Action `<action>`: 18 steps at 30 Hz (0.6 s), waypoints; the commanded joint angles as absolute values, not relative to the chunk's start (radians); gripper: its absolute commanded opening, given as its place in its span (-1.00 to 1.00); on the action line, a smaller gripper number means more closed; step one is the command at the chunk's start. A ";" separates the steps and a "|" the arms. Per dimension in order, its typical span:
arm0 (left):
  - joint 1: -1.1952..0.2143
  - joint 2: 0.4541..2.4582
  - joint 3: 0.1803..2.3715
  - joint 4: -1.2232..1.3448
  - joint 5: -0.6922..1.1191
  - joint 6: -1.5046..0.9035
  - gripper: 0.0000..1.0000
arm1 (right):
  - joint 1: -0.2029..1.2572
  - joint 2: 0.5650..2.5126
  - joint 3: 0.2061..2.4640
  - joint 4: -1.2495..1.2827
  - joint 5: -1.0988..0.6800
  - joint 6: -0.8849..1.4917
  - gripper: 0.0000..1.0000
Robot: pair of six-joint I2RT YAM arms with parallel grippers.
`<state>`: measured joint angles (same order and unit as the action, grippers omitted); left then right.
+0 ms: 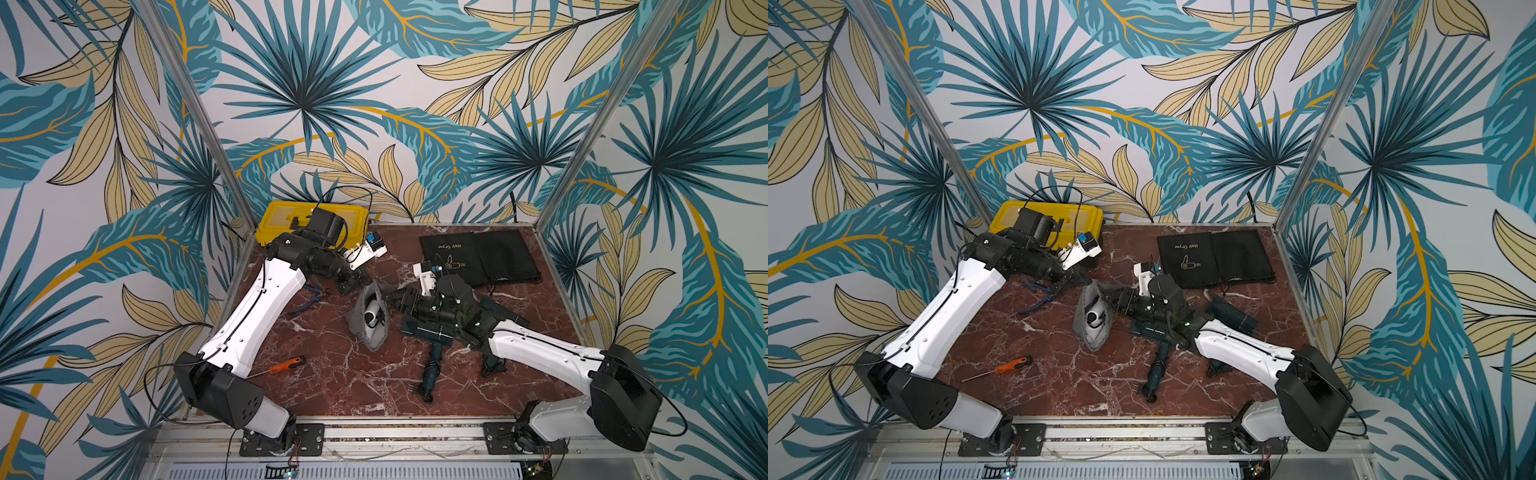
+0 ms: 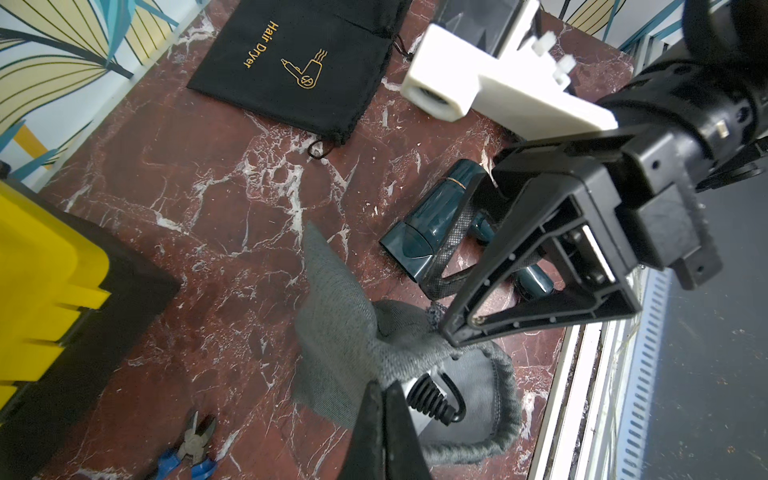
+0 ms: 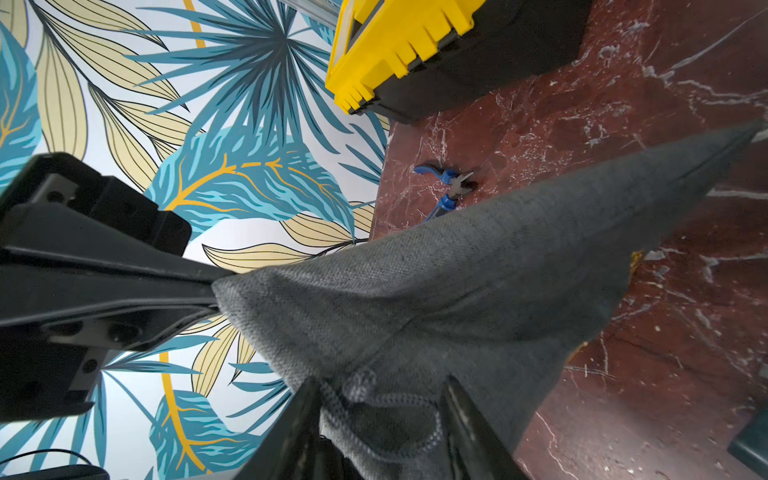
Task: Pack away hair dryers
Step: Adjust the drawstring bag.
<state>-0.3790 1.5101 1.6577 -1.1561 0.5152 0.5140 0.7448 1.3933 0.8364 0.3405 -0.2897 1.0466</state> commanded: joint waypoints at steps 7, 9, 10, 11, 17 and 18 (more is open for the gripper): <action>-0.382 1.497 1.686 -1.122 0.550 0.527 -1.00 | 0.744 1.378 0.772 0.430 -0.292 1.088 -0.07; -0.382 1.498 1.686 -1.122 0.553 0.527 -1.00 | 0.744 1.381 0.756 0.470 -0.294 1.100 -0.07; -0.382 1.498 1.686 -1.122 0.555 0.526 -1.00 | 0.744 1.387 0.752 0.485 -0.295 1.106 -0.07; -0.383 1.499 1.687 -1.121 0.558 0.525 -1.00 | 0.744 1.393 0.747 0.502 -0.295 1.112 -0.07; -0.383 1.506 1.693 -1.122 0.566 0.517 -1.00 | 0.741 1.458 0.713 0.709 -0.320 1.192 -0.12; -0.383 1.507 1.692 -1.123 0.565 0.518 -1.00 | 0.741 1.469 0.706 0.743 -0.323 1.207 -0.13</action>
<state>-0.3790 1.5116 1.6577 -1.1564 0.5240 0.5129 0.7448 1.4414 0.7403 0.6018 -0.3054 1.1522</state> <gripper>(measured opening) 0.043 0.438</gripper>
